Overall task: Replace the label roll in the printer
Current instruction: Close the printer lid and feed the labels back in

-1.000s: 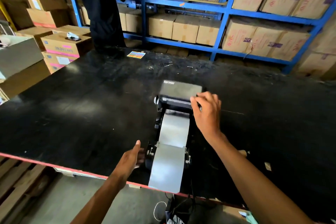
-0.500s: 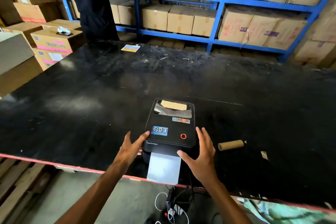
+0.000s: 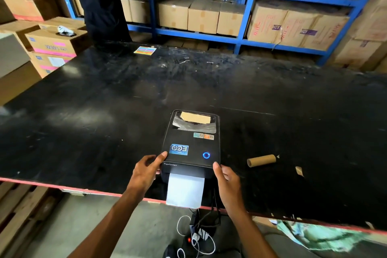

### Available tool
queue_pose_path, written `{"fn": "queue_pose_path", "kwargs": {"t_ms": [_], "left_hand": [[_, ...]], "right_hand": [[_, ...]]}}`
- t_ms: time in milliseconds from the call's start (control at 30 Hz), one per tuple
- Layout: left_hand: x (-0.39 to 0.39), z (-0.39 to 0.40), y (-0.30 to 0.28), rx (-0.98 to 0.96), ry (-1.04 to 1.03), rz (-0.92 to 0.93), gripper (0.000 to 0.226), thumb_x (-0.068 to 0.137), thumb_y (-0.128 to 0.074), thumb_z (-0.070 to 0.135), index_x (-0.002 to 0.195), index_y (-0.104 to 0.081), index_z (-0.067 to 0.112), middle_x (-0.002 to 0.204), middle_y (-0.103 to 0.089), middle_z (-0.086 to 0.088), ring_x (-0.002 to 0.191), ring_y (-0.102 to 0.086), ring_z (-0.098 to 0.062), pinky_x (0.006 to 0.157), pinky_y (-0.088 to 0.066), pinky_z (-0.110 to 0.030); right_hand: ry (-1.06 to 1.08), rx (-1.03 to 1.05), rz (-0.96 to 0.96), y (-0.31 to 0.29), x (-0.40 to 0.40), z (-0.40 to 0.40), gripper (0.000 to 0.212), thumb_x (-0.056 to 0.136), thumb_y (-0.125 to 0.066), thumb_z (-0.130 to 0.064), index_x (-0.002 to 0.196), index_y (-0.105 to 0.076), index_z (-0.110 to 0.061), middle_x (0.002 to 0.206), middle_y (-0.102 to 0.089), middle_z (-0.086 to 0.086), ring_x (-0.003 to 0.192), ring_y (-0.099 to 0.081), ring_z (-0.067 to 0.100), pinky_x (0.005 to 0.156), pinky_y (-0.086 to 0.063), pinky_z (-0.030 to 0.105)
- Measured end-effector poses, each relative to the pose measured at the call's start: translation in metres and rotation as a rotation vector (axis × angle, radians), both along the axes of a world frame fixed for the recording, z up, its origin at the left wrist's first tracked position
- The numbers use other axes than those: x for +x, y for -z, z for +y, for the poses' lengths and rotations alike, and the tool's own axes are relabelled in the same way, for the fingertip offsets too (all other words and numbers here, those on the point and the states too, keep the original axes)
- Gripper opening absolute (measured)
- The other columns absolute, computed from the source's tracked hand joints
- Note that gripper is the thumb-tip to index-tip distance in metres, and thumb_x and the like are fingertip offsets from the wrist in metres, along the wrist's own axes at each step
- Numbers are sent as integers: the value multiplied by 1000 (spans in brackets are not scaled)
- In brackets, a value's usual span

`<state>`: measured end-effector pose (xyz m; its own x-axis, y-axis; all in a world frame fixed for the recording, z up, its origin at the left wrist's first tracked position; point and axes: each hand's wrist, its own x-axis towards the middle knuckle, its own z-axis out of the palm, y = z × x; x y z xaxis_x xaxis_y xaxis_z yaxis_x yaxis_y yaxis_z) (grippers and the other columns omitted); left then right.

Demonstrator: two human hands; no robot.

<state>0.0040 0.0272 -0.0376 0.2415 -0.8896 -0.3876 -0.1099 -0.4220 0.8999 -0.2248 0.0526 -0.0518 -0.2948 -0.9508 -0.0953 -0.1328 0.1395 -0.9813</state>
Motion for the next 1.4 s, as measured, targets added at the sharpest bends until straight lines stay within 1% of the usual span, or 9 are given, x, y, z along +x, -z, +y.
{"fn": "queue_pose_path", "kwargs": {"t_ms": [67, 200, 300, 367, 567, 867, 1033, 1167, 1400], "left_hand": [[-2, 1, -2, -14, -3, 10, 101, 42, -64, 83, 116, -61, 13, 110, -69, -12, 100, -66, -29, 91, -54, -50], [-4, 2, -5, -13, 4, 20, 73, 68, -66, 63, 118, -59, 10, 114, -67, -15, 103, -65, -32, 94, -53, -51], [-5, 3, -4, -16, -1, 27, 69, 71, -65, 60, 118, -59, 10, 113, -68, -15, 102, -65, -31, 94, -53, -49], [-6, 3, -4, -20, -2, 34, 59, 77, -65, 53, 116, -60, 9, 113, -68, -15, 101, -65, -31, 93, -53, -48], [-7, 4, -4, -22, 5, 48, 40, 80, -63, 51, 95, -65, 14, 101, -71, -11, 97, -67, -31, 92, -53, -48], [-8, 4, -2, -38, -1, 72, 39, 81, -63, 50, 90, -68, 12, 96, -73, -11, 93, -68, -29, 92, -54, -49], [-8, 4, -2, -39, -3, 77, 39, 81, -63, 51, 89, -69, 13, 95, -74, -10, 93, -69, -29, 91, -54, -48], [-10, 5, -4, -51, -10, 70, 32, 84, -60, 48, 84, -66, 17, 91, -72, -6, 93, -67, -28, 89, -54, -45], [-10, 6, -5, -52, -18, 79, 34, 83, -61, 49, 85, -66, 15, 90, -72, -5, 92, -67, -28, 90, -53, -46]], "right_hand": [[12, -7, -17, 0, -1, -1, 25, 88, -60, -28, 83, -67, -4, 72, -64, -3, 66, -58, 3, 60, -45, 6], [41, -23, -34, 1, 2, 0, 24, 88, -60, -26, 90, -68, -3, 80, -67, 1, 75, -60, 5, 62, -45, 4], [66, -31, -39, 3, 3, 0, 25, 88, -60, -24, 94, -68, -1, 84, -68, 3, 78, -61, 5, 62, -45, 3], [73, -36, -47, 3, 5, 0, 26, 88, -60, -23, 94, -67, 1, 83, -67, 5, 76, -60, 6, 61, -45, 3], [72, -26, -68, 5, 4, 0, 28, 87, -60, -29, 96, -67, -3, 87, -69, 6, 77, -61, 7, 61, -45, 3], [72, -11, -66, 3, 4, 0, 28, 87, -60, -31, 99, -67, -7, 92, -69, 2, 86, -62, 8, 61, -44, 0], [74, -17, -72, 4, 4, -1, 27, 87, -61, -28, 97, -67, -4, 85, -67, -3, 82, -61, 6, 62, -44, 1], [69, -25, -79, 5, 3, -1, 27, 87, -61, -27, 97, -67, -2, 86, -67, -2, 82, -61, 5, 63, -45, 2], [63, -28, -74, 6, 3, -2, 29, 87, -61, -27, 96, -67, 0, 85, -67, 2, 78, -61, 7, 62, -45, 3]]}}
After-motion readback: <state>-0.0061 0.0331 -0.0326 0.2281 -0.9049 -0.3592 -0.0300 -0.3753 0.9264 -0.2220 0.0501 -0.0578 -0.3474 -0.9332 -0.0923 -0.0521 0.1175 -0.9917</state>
